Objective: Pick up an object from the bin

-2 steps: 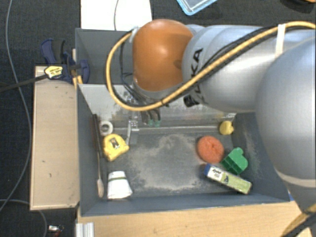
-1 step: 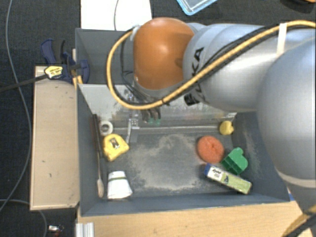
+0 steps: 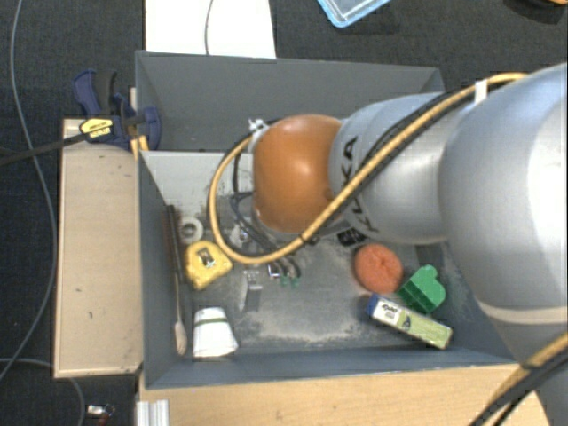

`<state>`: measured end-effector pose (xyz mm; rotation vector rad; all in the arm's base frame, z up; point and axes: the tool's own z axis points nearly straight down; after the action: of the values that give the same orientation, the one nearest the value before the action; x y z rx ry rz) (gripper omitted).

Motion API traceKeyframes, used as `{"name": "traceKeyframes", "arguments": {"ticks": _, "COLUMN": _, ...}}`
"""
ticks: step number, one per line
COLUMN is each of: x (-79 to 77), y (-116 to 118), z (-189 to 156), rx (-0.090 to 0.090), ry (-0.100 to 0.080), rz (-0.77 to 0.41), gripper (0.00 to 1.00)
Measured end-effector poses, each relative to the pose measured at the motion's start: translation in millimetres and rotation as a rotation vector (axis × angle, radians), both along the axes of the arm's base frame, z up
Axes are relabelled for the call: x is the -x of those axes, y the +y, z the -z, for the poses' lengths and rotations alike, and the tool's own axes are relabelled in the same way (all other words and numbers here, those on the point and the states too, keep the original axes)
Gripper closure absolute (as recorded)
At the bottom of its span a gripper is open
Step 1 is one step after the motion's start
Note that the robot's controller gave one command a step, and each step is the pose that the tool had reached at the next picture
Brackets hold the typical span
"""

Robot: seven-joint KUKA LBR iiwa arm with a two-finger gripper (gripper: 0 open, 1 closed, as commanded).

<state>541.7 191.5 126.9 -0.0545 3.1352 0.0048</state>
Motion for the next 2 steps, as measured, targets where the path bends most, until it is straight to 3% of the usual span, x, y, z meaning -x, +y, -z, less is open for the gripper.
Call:
{"name": "traceKeyframes", "arguments": {"ticks": 1, "x": -28.8, "y": -74.3, "z": 43.9, "rx": -0.003, "ry": -0.011, "rz": -0.016, "gripper": 0.00}}
{"name": "traceKeyframes", "arguments": {"ticks": 2, "x": -42.2, "y": -29.1, "z": 47.3, "rx": 0.000, "ry": -0.002, "rz": -0.088, "gripper": 0.00}}
